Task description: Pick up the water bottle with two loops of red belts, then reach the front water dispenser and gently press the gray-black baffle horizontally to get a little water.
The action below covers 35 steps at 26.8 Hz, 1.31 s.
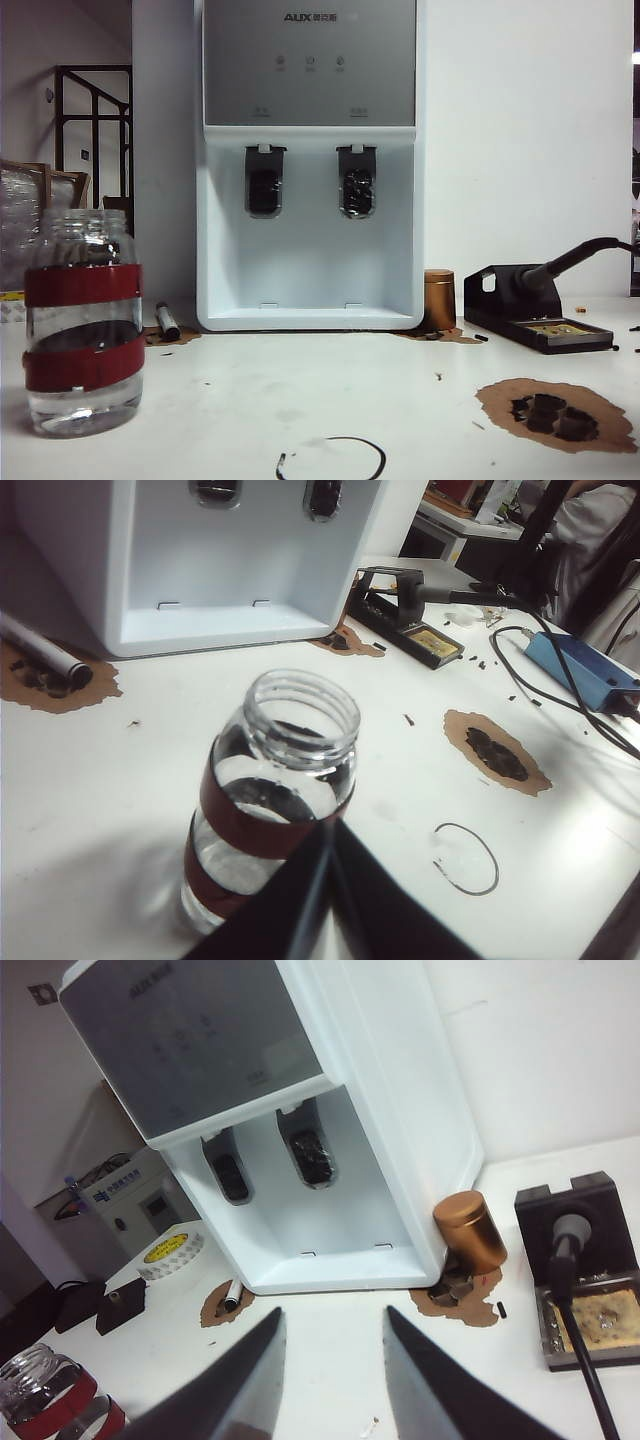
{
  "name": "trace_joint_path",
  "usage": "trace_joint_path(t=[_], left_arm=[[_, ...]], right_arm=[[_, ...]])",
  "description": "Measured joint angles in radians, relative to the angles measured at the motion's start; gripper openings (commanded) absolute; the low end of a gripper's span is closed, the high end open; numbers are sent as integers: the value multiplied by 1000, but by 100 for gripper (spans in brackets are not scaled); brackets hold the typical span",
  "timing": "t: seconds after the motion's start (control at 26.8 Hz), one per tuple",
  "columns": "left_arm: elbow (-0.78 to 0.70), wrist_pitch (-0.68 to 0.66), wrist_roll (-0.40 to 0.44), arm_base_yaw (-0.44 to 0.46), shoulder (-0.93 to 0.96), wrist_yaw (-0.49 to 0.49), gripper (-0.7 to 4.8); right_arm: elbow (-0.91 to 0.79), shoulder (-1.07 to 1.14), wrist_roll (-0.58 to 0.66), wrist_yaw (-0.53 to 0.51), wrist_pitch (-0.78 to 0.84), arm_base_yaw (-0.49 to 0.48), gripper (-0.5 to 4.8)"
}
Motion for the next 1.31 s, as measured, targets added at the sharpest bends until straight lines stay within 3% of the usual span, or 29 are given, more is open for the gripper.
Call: trace_joint_path(t=[0.15,0.45,0.71,0.9,1.08,1.19,1.31], left_arm=[[54,11,0,-1,0,-26,-4],[48,-29,0,-1,0,-56,-4],[48,-31,0,-1,0,-56,-4],[48,-34,0,-1,0,-56,-4],[47,-36,0,-1,0,-56,-4],[47,-37,0,-1,0,-56,-4],[47,-38,0,-1,0,-56,-4]], right_arm=[[43,74,-5,0,-14,0,194],[281,416,-181,28,-37,0,209],[332,507,-314,32,-150,24,238],[333,518,-354,32,-169,133,260],[333,695,-360,44,-143,343,260],[335,819,-340,85,56,478,263],[367,909,-327,84,111,542,320]])
